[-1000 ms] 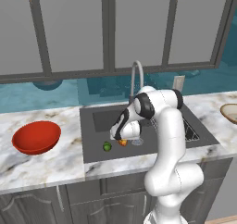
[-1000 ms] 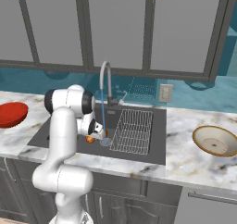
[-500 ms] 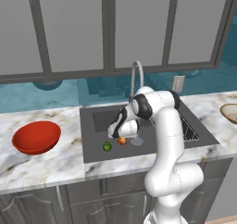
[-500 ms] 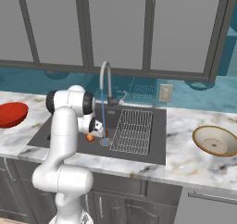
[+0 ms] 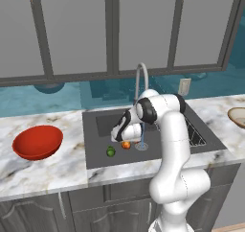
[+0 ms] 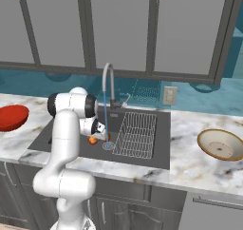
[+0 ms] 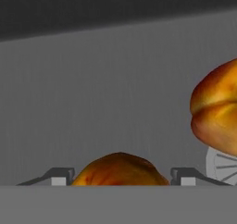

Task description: Pick the peachs from the sink and place them in one bowl. Place the avocado in the other bowl. Then turn off the sink faucet.

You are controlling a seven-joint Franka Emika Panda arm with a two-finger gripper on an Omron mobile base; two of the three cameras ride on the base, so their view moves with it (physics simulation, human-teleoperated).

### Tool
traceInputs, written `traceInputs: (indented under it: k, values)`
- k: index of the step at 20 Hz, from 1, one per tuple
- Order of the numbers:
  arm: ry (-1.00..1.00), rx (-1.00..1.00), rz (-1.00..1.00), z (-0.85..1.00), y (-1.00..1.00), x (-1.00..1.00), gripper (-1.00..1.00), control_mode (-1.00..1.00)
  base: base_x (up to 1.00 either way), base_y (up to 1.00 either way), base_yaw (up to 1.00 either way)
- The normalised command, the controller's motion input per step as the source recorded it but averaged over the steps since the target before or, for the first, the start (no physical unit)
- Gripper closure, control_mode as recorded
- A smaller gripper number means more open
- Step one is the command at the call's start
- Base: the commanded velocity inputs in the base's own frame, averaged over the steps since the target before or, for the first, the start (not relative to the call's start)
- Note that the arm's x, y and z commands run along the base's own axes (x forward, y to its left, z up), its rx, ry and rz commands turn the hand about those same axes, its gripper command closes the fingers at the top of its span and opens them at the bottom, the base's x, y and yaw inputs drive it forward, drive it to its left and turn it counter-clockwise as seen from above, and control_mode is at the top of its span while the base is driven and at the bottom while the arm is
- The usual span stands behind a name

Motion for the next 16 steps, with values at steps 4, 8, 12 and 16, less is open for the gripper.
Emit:
traceInputs:
  k: [4,8,12,16]
  values:
    - [0.0,0.0,0.0,0.0,0.0,0.0,1.0,-1.0,0.0,0.0,0.0]
    - [-0.01,0.0,0.0,0.15,0.0,-0.13,1.0,-1.0,0.0,0.0,0.0]
    - [-0.05,0.0,0.01,0.6,0.0,-0.14,1.0,-1.0,0.0,0.0,0.0]
    - [-0.07,0.0,0.01,0.81,0.0,-0.22,1.0,-1.0,0.0,0.0,0.0]
